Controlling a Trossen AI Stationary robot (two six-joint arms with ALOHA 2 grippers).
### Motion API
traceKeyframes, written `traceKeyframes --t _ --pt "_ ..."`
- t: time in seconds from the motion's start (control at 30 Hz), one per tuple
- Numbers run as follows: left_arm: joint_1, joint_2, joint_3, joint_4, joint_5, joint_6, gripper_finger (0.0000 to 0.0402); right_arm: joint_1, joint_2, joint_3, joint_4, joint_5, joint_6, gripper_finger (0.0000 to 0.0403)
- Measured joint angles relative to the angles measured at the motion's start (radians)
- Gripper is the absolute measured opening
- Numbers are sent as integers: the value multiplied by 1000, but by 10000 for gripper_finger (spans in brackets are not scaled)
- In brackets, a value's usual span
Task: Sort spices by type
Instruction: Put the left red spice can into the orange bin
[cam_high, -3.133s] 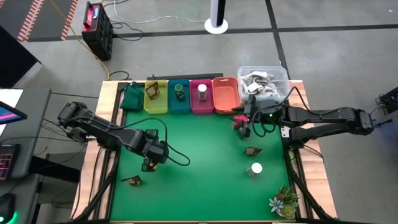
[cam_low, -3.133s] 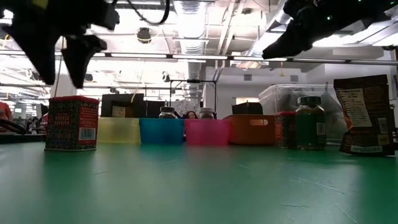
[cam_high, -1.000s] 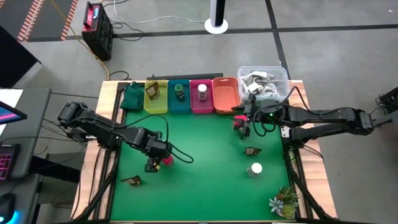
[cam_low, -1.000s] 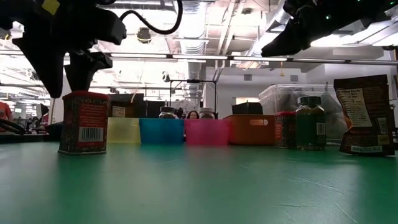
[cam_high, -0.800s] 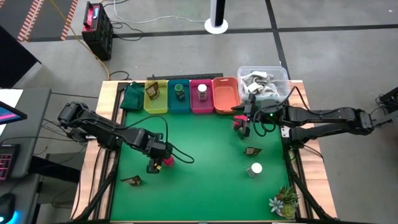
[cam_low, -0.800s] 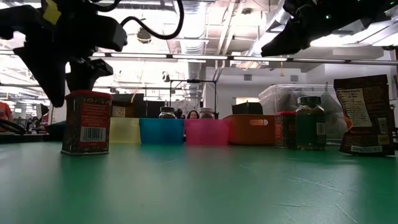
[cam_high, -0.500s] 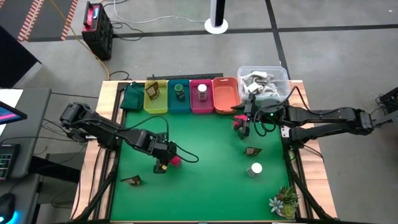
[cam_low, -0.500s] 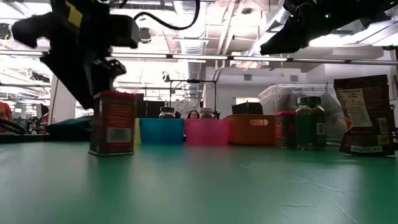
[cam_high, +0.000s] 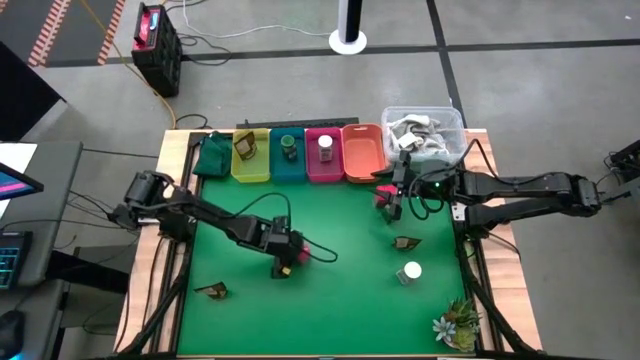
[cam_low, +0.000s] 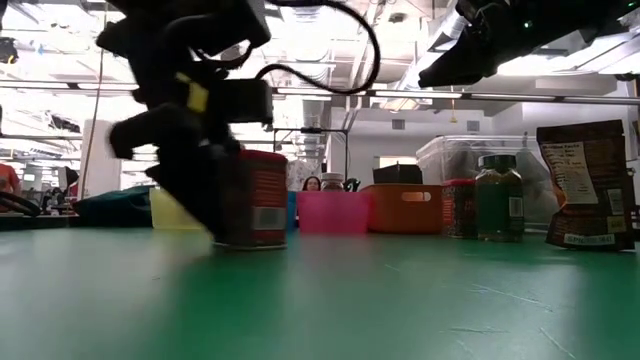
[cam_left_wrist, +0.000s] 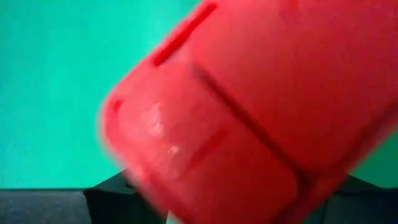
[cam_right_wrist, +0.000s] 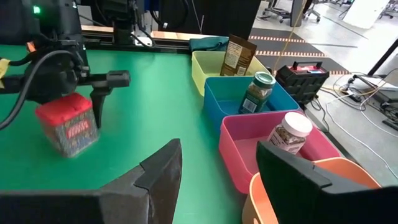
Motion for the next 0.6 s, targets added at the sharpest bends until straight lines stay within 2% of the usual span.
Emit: traceKeyframes --t 0.17,0.6 --pt "37 0 0 126 -50 37 229 1 0 0 0 0 0 234" --pt "180 87 2 529 -45 240 229 4 0 0 12 0 -8 234"
